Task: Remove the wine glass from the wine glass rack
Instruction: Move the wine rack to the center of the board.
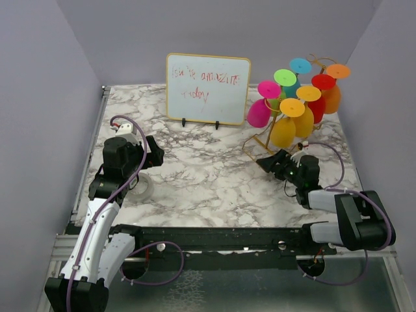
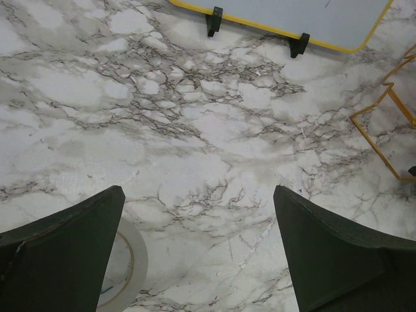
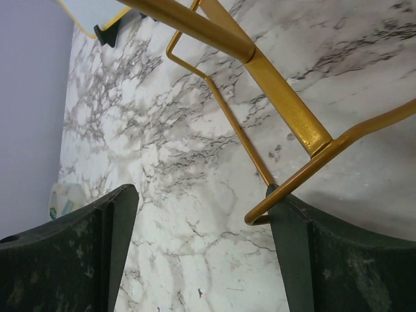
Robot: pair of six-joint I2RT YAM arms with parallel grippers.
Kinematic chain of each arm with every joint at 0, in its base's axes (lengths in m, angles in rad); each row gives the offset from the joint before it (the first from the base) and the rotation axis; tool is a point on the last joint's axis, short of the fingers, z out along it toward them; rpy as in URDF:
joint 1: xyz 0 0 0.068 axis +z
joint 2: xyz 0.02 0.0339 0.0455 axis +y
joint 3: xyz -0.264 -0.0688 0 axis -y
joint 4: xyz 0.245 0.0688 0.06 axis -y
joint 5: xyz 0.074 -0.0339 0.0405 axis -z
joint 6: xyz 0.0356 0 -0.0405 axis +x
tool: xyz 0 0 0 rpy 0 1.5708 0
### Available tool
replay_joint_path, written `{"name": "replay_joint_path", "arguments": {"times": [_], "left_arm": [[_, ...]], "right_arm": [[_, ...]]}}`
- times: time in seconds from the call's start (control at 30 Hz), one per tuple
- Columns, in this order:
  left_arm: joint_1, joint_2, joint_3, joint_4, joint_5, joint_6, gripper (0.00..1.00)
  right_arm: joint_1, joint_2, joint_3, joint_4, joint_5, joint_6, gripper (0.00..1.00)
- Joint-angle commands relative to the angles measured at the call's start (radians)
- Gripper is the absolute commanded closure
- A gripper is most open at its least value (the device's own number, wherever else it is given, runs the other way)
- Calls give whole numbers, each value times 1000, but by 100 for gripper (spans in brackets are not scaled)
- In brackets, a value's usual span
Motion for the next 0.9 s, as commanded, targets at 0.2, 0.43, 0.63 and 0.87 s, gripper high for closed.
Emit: {"name": "replay_joint_path", "arguments": {"times": [0.2, 0.43, 0.63, 0.87], "left_arm": [[-1, -9, -6, -17, -18, -10, 1], [-1, -8, -7, -18, -19, -10, 1], [-1, -2, -7, -18, -18, -10, 1], [-2, 6, -6, -21, -2, -7, 1]], "right_arm": [[151, 93, 45, 128, 100, 93, 15], [204, 157, 72, 178, 137, 131, 15], [211, 220, 117, 215, 138, 147, 14], [231, 300, 150, 277, 124, 165, 14]]}}
